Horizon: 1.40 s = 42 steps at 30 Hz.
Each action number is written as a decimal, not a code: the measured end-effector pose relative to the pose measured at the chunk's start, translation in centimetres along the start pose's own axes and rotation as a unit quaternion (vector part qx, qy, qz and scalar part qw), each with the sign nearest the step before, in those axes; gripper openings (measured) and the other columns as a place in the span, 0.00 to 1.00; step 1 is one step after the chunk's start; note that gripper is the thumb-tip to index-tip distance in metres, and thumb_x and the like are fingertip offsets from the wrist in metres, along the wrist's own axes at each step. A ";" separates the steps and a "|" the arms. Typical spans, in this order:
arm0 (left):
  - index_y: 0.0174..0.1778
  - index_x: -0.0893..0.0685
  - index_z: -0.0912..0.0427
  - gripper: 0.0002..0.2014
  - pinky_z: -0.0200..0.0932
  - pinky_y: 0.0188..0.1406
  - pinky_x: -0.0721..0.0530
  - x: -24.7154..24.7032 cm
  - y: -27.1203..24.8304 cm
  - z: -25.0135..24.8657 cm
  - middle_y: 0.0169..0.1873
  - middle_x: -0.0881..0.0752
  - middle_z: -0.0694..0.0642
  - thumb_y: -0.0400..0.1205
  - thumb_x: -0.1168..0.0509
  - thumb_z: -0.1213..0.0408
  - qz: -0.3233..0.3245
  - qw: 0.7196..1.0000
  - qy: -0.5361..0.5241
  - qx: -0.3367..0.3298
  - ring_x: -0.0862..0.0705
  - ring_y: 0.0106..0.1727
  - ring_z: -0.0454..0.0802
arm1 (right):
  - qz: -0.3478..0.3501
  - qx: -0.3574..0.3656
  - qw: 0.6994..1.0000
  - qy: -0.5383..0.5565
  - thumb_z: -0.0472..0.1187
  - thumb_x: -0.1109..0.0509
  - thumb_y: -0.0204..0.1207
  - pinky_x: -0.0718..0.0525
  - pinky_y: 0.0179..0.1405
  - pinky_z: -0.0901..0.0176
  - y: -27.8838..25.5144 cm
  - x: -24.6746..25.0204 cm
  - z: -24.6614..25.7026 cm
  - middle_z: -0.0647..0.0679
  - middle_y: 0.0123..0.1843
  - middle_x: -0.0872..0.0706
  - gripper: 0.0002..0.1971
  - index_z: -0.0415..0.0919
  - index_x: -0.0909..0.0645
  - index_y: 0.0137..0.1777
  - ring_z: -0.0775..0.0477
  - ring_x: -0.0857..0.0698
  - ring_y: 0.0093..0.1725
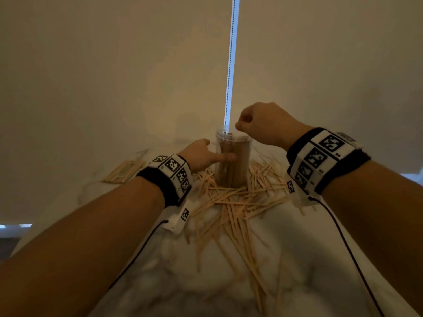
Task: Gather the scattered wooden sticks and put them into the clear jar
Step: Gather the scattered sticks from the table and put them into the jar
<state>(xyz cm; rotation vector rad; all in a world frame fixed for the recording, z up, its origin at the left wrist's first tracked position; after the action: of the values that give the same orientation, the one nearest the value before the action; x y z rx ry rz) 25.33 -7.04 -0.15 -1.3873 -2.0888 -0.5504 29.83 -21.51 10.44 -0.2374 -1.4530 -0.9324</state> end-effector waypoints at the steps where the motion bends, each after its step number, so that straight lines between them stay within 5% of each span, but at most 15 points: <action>1: 0.83 0.31 0.62 0.54 0.59 0.71 0.20 0.0 -0.7 0.3 0.78 0.25 0.59 0.66 0.21 0.34 0.000 1.000 0.000 0.001 0.22 0.74 0.57 | 0.010 -0.007 1.000 0.000 0.50 0.33 0.83 0.27 0.45 0.58 -1.0 0.1 -0.1 0.46 0.50 0.11 0.14 0.41 0.11 0.54 0.48 0.18 0.47; 4: 0.57 0.09 0.56 0.28 0.47 0.57 0.17 -0.5 -4.0 0.4 0.53 0.11 0.52 0.68 0.20 0.40 0.003 1.000 0.023 -0.019 0.16 0.57 0.50 | 0.062 -0.025 0.998 0.003 0.51 0.30 0.81 0.25 0.42 0.57 -4.5 -0.3 -0.9 0.48 0.45 0.12 0.13 0.41 0.12 0.50 0.46 0.16 0.47; 7: 0.43 0.09 0.56 0.21 0.44 0.42 0.17 -2.1 -8.1 -0.1 0.38 0.10 0.51 0.71 0.21 0.41 0.065 0.993 0.091 -0.044 0.14 0.41 0.47 | 0.144 -0.057 0.988 0.008 0.51 0.27 0.79 0.17 0.43 0.56 -8.5 -1.5 -2.1 0.47 0.39 0.10 0.13 0.39 0.11 0.47 0.48 0.13 0.39; 9: 0.40 0.11 0.56 0.20 0.43 0.38 0.15 -3.7 -11.3 -0.4 0.34 0.09 0.49 0.74 0.24 0.40 0.136 0.978 0.152 -0.046 0.13 0.35 0.43 | 0.221 -0.081 0.972 -0.009 0.51 0.25 0.77 0.13 0.43 0.55 -11.3 -3.0 -3.1 0.47 0.36 0.08 0.15 0.38 0.11 0.46 0.50 0.13 0.32; 13: 0.44 0.11 0.62 0.31 0.39 0.31 0.17 -7.2 -16.2 -0.9 0.34 0.08 0.53 0.72 0.28 0.32 0.235 0.941 0.239 -0.041 0.13 0.30 0.44 | 0.353 -0.148 0.923 -0.042 0.52 0.24 0.77 0.07 0.47 0.49 -16.8 -5.2 -5.8 0.44 0.38 0.06 0.18 0.34 0.11 0.46 0.46 0.10 0.35; 17: 0.36 0.16 0.64 0.42 0.42 0.33 0.22 -10.4 -17.8 -2.6 0.28 0.16 0.59 0.69 0.39 0.20 0.199 0.919 0.331 -0.082 0.20 0.29 0.50 | 0.398 -0.230 0.882 -0.107 0.52 0.25 0.78 0.11 0.44 0.52 -21.6 -4.3 -8.9 0.45 0.28 0.09 0.18 0.34 0.16 0.40 0.45 0.12 0.29; 19: 0.40 0.13 0.60 0.48 0.46 0.44 0.14 -12.1 -17.6 -2.2 0.34 0.11 0.52 0.60 0.45 0.12 0.200 0.904 0.368 -0.087 0.14 0.36 0.50 | 0.437 -0.276 0.850 -0.103 0.51 0.26 0.79 0.12 0.52 0.49 -24.0 -4.3 -10.1 0.46 0.23 0.12 0.19 0.33 0.19 0.42 0.43 0.11 0.31; 21: 0.45 0.11 0.55 0.49 0.53 0.50 0.11 -13.0 -17.2 -1.8 0.40 0.09 0.52 0.56 0.45 0.12 0.192 0.898 0.384 -0.092 0.11 0.42 0.51 | 0.467 -0.284 0.833 -0.085 0.50 0.29 0.81 0.12 0.56 0.48 -25.4 -4.7 -10.3 0.42 0.28 0.09 0.18 0.32 0.19 0.43 0.40 0.10 0.34; 25: 0.39 0.19 0.60 0.26 0.45 0.44 0.19 -11.4 -16.7 -2.6 0.37 0.16 0.54 0.77 0.30 0.36 0.177 0.892 0.411 -0.061 0.18 0.40 0.51 | 0.483 -0.244 0.839 -0.056 0.36 0.29 0.78 0.10 0.47 0.51 -25.1 -6.0 -8.5 0.41 0.31 0.10 0.10 0.27 0.13 0.42 0.46 0.12 0.29; 28: 0.32 0.25 0.58 0.23 0.44 0.40 0.25 -9.7 -16.2 -2.7 0.31 0.23 0.53 0.81 0.29 0.45 0.176 0.871 0.457 -0.042 0.24 0.36 0.50 | 0.471 -0.180 0.858 -0.102 0.32 0.26 0.71 0.11 0.49 0.54 -23.7 -6.5 -5.8 0.43 0.33 0.13 0.02 0.35 0.11 0.39 0.49 0.14 0.32; 31: 0.43 0.17 0.61 0.19 0.44 0.41 0.24 -9.1 -15.6 -1.8 0.31 0.23 0.52 0.81 0.28 0.46 0.183 0.868 0.461 -0.015 0.22 0.41 0.51 | 0.439 -0.132 0.879 -0.132 0.34 0.24 0.70 0.16 0.32 0.64 -22.2 -6.6 -3.5 0.50 0.22 0.16 0.09 0.39 0.15 0.28 0.55 0.18 0.21; 34: 0.58 0.15 0.67 0.27 0.43 0.41 0.24 -8.8 -15.3 -1.3 0.32 0.23 0.52 0.80 0.28 0.43 0.189 0.867 0.461 -0.003 0.21 0.43 0.52 | 0.413 -0.104 0.890 -0.163 0.37 0.22 0.69 0.22 0.26 0.66 -21.2 -6.8 -1.8 0.52 0.15 0.21 0.12 0.41 0.17 0.26 0.54 0.23 0.20; 38: 0.60 0.15 0.69 0.31 0.40 0.33 0.22 -7.1 -14.9 -0.3 0.35 0.16 0.52 0.79 0.28 0.40 0.201 0.872 0.444 0.050 0.21 0.34 0.48 | 0.371 -0.041 0.902 -0.215 0.32 0.26 0.70 0.31 0.22 0.66 -20.3 -7.1 0.2 0.49 0.24 0.27 0.16 0.40 0.26 0.24 0.51 0.31 0.22; 42: 0.50 0.11 0.64 0.21 0.36 0.32 0.21 -6.1 -14.2 0.7 0.34 0.13 0.50 0.80 0.27 0.45 0.212 0.874 0.430 0.077 0.17 0.36 0.47 | 0.368 -0.009 0.901 -0.227 0.31 0.32 0.75 0.35 0.19 0.65 -19.8 -7.7 1.0 0.49 0.26 0.30 0.17 0.40 0.30 0.25 0.51 0.33 0.23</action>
<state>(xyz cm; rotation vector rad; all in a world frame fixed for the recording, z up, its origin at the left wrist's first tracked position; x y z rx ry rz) 13.88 -16.20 -5.07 -1.1465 -1.0536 -0.6370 17.12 -30.55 -4.02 -0.9979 -1.5837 -0.2659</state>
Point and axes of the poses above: each hand's wrist, its own y-axis towards the middle knuckle, its own x-axis out of the back of the hand, z = x × y, the point moved 7 cm from there along y, towards the middle knuckle
